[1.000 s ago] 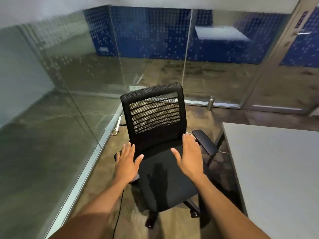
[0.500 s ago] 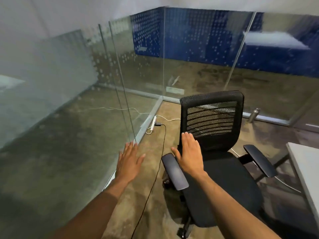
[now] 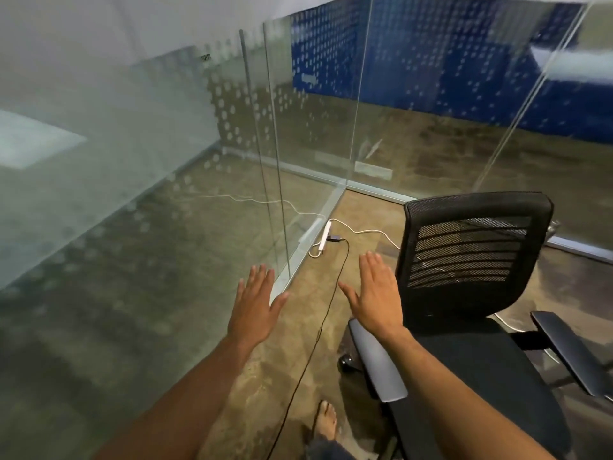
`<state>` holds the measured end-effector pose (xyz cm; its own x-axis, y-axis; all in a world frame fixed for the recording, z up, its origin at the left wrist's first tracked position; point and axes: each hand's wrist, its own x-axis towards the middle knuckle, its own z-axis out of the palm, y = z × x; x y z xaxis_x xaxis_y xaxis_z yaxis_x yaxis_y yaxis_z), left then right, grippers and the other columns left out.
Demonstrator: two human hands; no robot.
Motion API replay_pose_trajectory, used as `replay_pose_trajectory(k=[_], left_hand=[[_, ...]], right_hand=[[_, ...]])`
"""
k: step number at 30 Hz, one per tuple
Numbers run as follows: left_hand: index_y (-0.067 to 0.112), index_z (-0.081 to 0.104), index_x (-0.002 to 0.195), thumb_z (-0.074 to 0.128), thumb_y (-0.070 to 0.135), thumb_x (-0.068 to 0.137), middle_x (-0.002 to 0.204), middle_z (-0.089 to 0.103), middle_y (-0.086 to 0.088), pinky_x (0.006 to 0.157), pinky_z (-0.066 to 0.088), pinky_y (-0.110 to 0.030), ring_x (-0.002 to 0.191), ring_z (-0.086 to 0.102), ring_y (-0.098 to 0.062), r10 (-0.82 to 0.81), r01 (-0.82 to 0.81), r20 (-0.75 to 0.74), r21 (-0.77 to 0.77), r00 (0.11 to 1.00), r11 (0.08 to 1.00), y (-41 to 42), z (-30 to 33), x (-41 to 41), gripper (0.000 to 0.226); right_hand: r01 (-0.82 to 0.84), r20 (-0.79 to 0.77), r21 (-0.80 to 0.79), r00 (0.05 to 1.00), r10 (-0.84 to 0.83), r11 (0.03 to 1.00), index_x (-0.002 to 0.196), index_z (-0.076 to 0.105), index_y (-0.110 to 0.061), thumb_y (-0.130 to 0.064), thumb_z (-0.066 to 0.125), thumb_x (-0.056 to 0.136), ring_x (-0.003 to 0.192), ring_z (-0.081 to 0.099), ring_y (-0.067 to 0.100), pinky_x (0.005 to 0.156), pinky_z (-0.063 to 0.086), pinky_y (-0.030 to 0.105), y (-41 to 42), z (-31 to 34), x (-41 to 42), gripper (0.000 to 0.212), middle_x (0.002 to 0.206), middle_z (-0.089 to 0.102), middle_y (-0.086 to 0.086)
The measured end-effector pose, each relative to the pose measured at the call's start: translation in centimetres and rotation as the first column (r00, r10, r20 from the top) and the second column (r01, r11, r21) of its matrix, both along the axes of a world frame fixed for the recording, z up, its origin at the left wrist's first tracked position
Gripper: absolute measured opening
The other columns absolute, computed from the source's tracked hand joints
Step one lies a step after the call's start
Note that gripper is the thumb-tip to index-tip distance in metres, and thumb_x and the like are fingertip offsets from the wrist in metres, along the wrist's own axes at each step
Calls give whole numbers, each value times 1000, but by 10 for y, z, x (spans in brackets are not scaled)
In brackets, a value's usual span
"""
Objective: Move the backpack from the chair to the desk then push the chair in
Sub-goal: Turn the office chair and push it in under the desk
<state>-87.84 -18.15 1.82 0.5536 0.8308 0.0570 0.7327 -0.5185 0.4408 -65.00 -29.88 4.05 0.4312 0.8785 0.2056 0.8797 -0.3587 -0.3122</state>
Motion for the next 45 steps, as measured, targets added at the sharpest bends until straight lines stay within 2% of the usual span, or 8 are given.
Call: replay_pose_trajectory(k=[3,8,14,19,23,30,37,45], left_hand=[[13,25,153,-6,86,75,164,12,-5,119,-7,-36,152,0,-18,25,-26,37,28,999,999,37,-2,14,111],[14,22,154,-3,87,74,165,8,-2,120,-8,-37,148,-7,-9,25,-27,58,32,998,999,92,10,49,111],[15,20,155,-3,86,74,165,7,-3,121,-7,-36,148,-7,-10,25,-26,49,29,998,999,133,14,88,110],[18,16,155,3,81,80,165,4,0,120,-9,-35,149,-9,-10,10,-10,14,30,1000,999,163,13,112,99],[18,16,155,7,79,81,165,5,0,119,-11,-32,147,-11,-8,-15,15,23,22,1000,1000,191,11,133,97],[16,16,155,4,82,79,165,6,0,122,-5,-37,148,-9,-10,-89,89,10,31,996,996,263,4,173,101],[18,12,155,19,70,88,158,-6,10,122,-7,-35,149,-10,-9,-164,163,40,39,986,986,341,17,220,86],[15,14,155,34,54,99,165,3,0,122,-5,-35,150,-8,-11,-253,250,68,39,965,967,399,19,277,72]], right_hand=[[-7,-8,0,1000,7,1000,152,26,-8,-66,27,94,150,16,28,121,18,48,35,-5,21,82,160,26,14],[-12,-20,-13,1000,11,1000,154,20,-10,-70,13,90,151,10,25,122,10,43,85,-5,59,88,163,19,11],[-20,-29,-17,999,20,1000,155,15,-12,-69,18,92,152,3,22,121,1,39,131,-4,97,85,164,14,9],[1,-48,-3,999,-1,1000,155,17,-11,-68,20,94,152,6,22,122,7,43,161,-8,112,84,164,16,9],[31,-68,-19,997,-32,999,155,15,-13,-65,27,96,152,2,20,122,2,39,186,-12,125,80,164,13,8],[108,-49,-37,993,-110,993,155,14,-12,-71,14,91,152,3,22,120,1,39,244,-22,153,87,164,13,8],[212,-70,-11,975,-212,977,155,18,-11,-60,38,97,152,7,22,121,4,40,319,-12,176,78,164,16,8],[321,-92,70,945,-314,945,153,25,-8,-77,8,87,151,13,26,120,11,44,363,-6,201,97,162,23,11]])
